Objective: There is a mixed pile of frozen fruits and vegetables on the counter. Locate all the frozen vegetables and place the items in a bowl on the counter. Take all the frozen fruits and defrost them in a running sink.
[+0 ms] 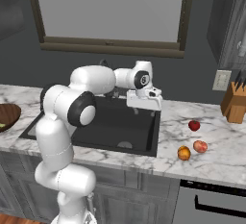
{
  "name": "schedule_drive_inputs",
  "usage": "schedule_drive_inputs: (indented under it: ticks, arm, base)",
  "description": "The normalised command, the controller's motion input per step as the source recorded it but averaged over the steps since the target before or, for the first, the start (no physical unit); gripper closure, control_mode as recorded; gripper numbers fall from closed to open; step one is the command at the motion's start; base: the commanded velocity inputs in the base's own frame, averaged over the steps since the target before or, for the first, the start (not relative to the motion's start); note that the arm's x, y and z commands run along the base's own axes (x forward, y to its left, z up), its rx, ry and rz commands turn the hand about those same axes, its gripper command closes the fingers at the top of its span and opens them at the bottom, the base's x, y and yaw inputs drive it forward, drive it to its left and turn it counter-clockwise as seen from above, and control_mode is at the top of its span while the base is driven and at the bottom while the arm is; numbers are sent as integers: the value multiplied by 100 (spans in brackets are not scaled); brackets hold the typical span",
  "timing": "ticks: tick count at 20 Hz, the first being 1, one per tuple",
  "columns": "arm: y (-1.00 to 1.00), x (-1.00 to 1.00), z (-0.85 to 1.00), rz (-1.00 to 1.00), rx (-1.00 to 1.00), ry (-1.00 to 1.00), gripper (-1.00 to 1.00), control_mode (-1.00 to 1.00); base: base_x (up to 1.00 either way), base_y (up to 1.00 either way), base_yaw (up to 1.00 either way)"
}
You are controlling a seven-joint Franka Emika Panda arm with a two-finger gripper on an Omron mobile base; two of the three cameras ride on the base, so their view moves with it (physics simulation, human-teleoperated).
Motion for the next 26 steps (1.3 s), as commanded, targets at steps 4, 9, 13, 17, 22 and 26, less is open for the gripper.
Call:
schedule_drive_inputs:
  ticks: [4, 9, 13, 17, 22, 26]
  arm:
    - [-43, 10, 0, -9, -1, 2, -100, -100]
    - [-38, 17, 0, -7, -3, 0, -100, -100]
    - [-35, 32, -6, -4, -5, 0, -100, -100]
    - [-36, 30, -7, -5, -5, 0, -100, -100]
    - [-40, 21, -8, -5, -4, 0, -100, -100]
    - [-42, 15, -9, -6, -4, 0, -100, -100]
  base:
    - [0, 0, 0]
    - [0, 0, 0]
    - [0, 0, 0]
    - [0, 0, 0]
    - [0, 0, 0]
    - [0, 0, 0]
